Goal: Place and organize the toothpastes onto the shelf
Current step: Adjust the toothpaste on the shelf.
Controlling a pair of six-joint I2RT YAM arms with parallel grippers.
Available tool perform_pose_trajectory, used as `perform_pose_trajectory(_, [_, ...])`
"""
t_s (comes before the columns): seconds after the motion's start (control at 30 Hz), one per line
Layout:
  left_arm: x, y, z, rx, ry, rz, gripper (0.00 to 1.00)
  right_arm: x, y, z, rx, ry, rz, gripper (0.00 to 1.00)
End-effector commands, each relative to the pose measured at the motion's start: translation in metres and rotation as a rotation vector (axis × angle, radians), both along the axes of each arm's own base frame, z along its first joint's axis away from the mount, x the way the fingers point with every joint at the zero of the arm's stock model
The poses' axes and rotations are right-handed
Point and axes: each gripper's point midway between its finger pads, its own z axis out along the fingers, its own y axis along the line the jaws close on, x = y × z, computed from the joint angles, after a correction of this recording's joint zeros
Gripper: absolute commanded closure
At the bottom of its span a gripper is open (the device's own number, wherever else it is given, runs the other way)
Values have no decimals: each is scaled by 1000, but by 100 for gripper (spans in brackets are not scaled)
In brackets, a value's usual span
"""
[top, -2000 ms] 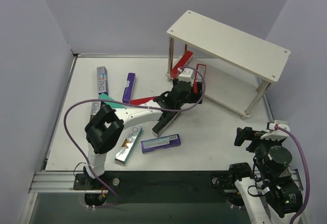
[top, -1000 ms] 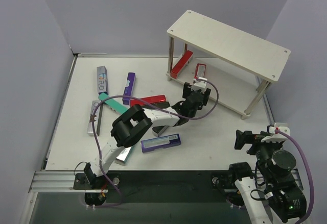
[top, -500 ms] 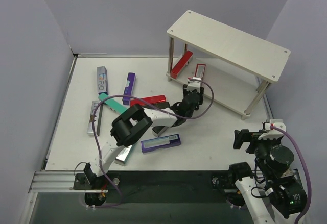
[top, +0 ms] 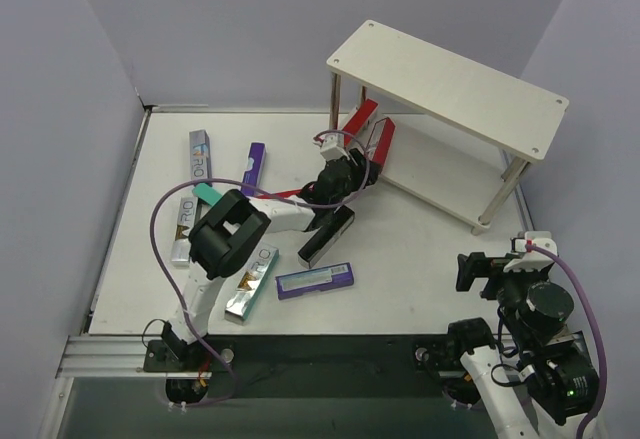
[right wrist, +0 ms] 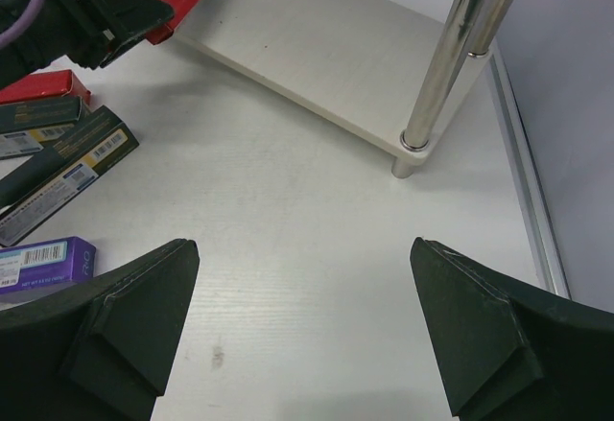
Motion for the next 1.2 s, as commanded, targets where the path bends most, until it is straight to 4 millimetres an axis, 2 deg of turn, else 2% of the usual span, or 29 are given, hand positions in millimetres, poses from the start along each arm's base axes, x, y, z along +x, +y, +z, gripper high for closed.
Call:
perform_pose_trajectory(0.0, [-8, -5, 27, -343, 174, -79, 66, 8, 0, 1, -18, 5, -3, 0])
perform_pose_trajectory(0.13, [-8, -7, 20, -508, 313, -134, 66, 8, 0, 1, -18, 3, -1, 0])
perform_pose_trajectory(0.23, [-8, -7, 18, -561, 354, -158, 62, 8, 0, 0, -16, 3, -3, 0])
perform_pose_trajectory(0.5, [-4, 6, -9, -612, 465, -104, 48, 9, 2, -1, -20, 10, 7, 0])
perform_pose_trajectory(0.67, [3, 7, -13, -624, 475, -88, 41, 10, 3, -2, -23, 16, 16, 0])
perform_pose_trajectory(0.83, [7, 10, -28, -600, 500, -68, 34, 11, 4, -2, -26, 18, 26, 0])
perform_pose_trajectory(0.97, [9, 11, -30, -601, 497, -61, 27, 11, 5, -1, -24, 16, 27, 0])
perform_pose_trajectory(1.17, [10, 12, -17, -615, 476, -68, 18, 11, 5, -1, -27, 18, 30, 0])
